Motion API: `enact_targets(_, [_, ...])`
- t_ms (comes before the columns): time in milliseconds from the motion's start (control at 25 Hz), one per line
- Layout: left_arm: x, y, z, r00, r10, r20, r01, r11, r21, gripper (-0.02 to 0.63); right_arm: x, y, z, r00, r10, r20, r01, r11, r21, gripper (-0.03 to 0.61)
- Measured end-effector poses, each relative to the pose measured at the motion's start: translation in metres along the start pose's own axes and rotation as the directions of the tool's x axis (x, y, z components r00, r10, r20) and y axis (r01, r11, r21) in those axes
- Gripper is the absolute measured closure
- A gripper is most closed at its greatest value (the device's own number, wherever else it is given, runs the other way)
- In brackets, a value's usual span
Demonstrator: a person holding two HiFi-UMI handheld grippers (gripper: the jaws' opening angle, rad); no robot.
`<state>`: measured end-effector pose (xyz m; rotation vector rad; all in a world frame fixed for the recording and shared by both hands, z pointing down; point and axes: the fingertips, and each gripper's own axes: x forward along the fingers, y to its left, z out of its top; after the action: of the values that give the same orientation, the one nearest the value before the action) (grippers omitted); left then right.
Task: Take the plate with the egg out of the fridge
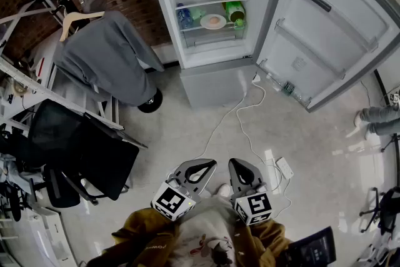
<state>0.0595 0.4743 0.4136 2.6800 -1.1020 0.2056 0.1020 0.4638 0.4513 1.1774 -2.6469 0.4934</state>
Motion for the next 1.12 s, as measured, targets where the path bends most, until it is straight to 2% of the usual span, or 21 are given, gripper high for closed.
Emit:
enact_targets(280, [-0.015,-0.004,-0.006,1.000,-0.007,-0.017,0.007,1.000,0.013,0.606,0.000,0.014,-0.007,1.000,0.006,-0.004,-0.006,1.000,0.019,0.572])
enact_targets(720, [-0.030,0.003,-0.019,0.999,-0.016,-0.035,0.015,0.999,-0.039,0.606,0.003,0.032,-0.014,1.000,-0.001,-0.011,0.002,1.000,0.024,0.572])
enact_targets(1120, [-0.057,0.037,-0.024,1.000,-0.009,-0.027,0.006,0.997,-0.083,0.606,0.032,0.056,-0.006,1.000,-0.005,-0.017,0.006,1.000,0.027,0.572])
